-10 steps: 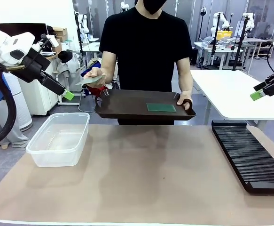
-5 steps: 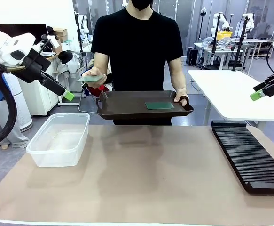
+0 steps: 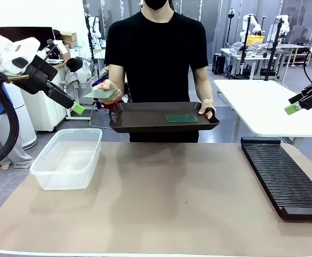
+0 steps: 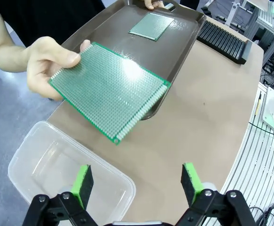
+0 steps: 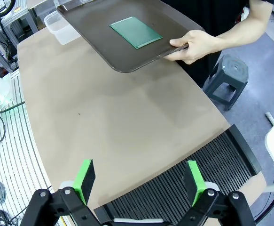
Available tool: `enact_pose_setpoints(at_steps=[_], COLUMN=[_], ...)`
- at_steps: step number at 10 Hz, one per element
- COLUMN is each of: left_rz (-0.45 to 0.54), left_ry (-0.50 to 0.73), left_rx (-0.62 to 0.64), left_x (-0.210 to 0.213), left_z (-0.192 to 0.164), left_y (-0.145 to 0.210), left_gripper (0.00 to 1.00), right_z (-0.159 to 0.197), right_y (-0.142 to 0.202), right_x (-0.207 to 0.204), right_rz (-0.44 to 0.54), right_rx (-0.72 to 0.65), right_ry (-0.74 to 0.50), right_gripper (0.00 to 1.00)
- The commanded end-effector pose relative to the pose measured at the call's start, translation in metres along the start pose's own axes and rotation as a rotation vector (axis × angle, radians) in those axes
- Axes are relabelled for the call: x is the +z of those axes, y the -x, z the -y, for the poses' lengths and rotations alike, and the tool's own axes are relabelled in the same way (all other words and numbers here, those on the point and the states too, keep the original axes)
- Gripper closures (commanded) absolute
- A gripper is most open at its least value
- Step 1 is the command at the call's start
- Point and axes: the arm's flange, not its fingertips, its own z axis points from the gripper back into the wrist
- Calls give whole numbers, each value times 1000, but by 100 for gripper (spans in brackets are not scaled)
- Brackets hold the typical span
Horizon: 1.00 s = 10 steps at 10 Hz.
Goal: Sort PCBs into racks and boxes based on the side picked up.
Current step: Pick up the Blank PCB handed by the Human.
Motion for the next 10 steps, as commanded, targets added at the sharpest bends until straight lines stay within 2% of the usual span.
enact_pose_setpoints(at_steps=[1,10], left_rz=[4,4], left_ry=[14,14], left_rx=[2,2], left_x=[-1,-1], left_z=[0,0], left_y=[1,1], left_gripper=[0,0], right_z=[2,2], right_y=[0,0], right_x=[-1,-1], right_rz=[11,11], right_rx=[-2,-2], right_ry=[-14,-14], right_gripper=[0,0])
